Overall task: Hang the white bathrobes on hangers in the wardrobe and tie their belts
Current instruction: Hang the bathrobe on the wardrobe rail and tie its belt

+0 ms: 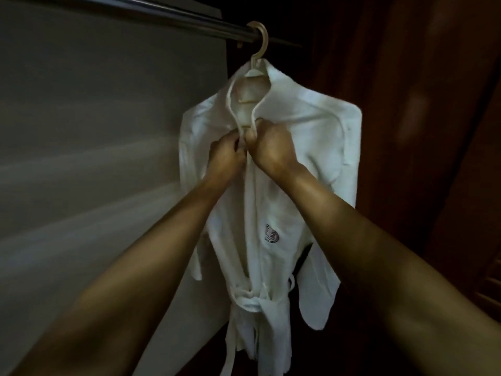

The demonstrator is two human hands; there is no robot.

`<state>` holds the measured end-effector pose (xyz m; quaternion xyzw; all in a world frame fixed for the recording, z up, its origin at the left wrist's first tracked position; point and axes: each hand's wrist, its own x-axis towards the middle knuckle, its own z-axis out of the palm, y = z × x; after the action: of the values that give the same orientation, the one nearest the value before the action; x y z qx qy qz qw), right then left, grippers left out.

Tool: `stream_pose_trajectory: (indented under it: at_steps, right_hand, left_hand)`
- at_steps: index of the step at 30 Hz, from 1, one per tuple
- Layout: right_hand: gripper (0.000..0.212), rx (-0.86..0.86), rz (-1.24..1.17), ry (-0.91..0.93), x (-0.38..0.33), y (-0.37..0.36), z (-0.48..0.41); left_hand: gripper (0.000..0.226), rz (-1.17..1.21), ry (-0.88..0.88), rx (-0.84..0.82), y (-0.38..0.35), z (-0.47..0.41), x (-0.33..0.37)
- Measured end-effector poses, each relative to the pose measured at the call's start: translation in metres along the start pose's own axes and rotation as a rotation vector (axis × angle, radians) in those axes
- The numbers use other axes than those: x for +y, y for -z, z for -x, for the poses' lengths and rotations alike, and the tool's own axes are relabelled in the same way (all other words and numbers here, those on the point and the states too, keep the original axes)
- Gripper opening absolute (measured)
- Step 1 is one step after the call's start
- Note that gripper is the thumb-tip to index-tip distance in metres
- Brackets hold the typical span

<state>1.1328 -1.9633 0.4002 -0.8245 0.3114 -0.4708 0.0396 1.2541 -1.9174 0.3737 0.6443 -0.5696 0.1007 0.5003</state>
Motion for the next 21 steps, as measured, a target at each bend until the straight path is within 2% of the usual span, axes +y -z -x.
stream_pose_trajectory:
  at_steps: [5, 7, 9, 11, 14, 16, 18, 20, 21]
  right_hand:
    - [0.034, -0.25, 0.125, 0.071, 0.033, 0.011, 0.012]
    - [0.038, -0.361, 0.112, 0.091, 0.031, 0.021, 0.02]
    - [0.043, -0.397, 0.074, 0.086, 0.024, 0.037, 0.028]
    - [0.04, -0.307, -0.001, 0.101, 0.018, 0.056, 0.037]
    - [0.03, 0.14, -0.04, 0.22, 0.018, 0.088, 0.046]
    - [0.036, 0.378, 0.077, 0.149, 0.03, 0.099, 0.045]
    - [0.058, 0.389, 0.103, -0.057, 0.045, 0.099, 0.047]
    - [0.074, 0.279, -0.02, -0.185, 0.056, 0.094, 0.055]
    - [0.075, 0.234, -0.103, -0.184, 0.061, 0.092, 0.061]
  left_hand:
    - [0.028, -0.088, 0.138, -0.129, 0.02, 0.012, -0.029]
    - [0.032, -0.038, 0.175, -0.145, 0.025, 0.015, -0.028]
    - [0.034, 0.045, 0.225, -0.14, 0.028, 0.018, -0.024]
    - [0.039, 0.123, 0.26, -0.113, 0.027, 0.025, -0.021]
    - [0.062, 0.196, 0.305, -0.113, 0.016, 0.042, -0.021]
    - [0.085, 0.18, 0.349, -0.184, 0.004, 0.056, -0.025]
    - [0.095, 0.141, 0.393, -0.224, -0.01, 0.065, -0.032]
    - [0.086, 0.12, 0.416, -0.217, -0.022, 0.068, -0.039]
    - [0.077, 0.113, 0.42, -0.204, -0.026, 0.068, -0.041]
